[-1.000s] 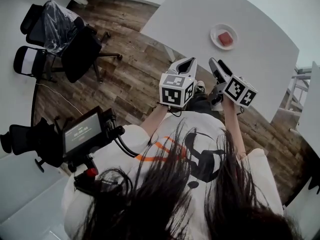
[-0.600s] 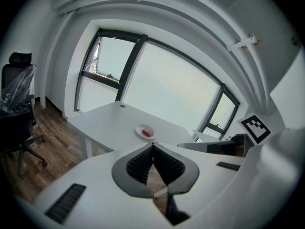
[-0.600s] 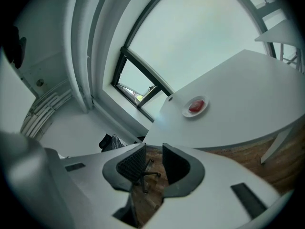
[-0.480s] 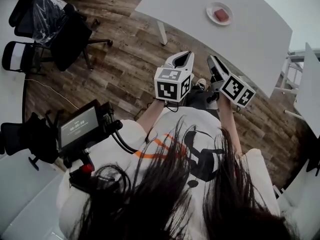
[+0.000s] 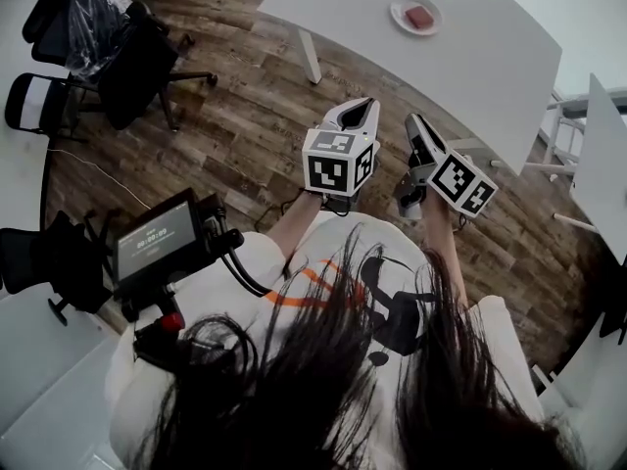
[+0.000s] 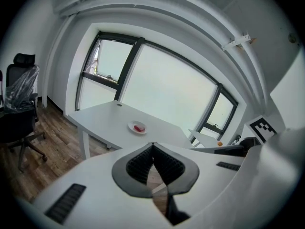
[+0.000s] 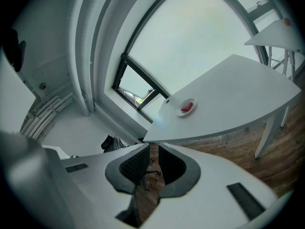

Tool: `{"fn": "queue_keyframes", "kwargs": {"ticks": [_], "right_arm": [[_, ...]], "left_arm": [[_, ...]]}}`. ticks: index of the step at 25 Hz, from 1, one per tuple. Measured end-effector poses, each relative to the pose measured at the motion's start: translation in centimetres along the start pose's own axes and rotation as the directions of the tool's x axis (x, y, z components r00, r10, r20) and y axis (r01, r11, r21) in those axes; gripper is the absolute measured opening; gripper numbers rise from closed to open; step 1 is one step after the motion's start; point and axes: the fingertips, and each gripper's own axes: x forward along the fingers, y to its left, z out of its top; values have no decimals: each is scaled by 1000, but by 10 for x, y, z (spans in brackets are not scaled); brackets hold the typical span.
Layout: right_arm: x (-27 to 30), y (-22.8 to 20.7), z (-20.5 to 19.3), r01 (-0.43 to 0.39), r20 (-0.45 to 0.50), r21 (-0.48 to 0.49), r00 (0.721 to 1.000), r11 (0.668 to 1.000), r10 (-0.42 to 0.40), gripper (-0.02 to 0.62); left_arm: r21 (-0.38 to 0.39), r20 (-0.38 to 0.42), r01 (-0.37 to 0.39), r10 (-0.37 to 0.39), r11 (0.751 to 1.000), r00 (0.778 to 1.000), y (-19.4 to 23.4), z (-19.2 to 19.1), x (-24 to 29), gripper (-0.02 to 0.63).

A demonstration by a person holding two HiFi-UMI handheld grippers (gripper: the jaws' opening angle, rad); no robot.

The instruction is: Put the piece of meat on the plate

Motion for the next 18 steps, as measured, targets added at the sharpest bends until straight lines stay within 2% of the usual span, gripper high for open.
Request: {"fn": "queue_keyframes", "kwargs": {"ticks": [4,7,9,18], "right_arm": [[-57,-23,-8,-12,15,10,1000,1000,11,66],[-136,-52,-27,-23,24,-11,999,1000,24,66],[-168,-62,-39,-29,12,-29,1000,999,29,64],[-156,-67,-66,-25,-104,2,994,1000,25,64]], "left_arm": [[9,11,-6,6,1000,1000,-49,-26,-10,5],[30,20,-8,7,1000,1000,-118,-74,-33,5],[36,15,-16,15,999,1000,-146,-98,-45,5],[16,-60,-60,61,998,996,-139,-124,-51,5]]}}
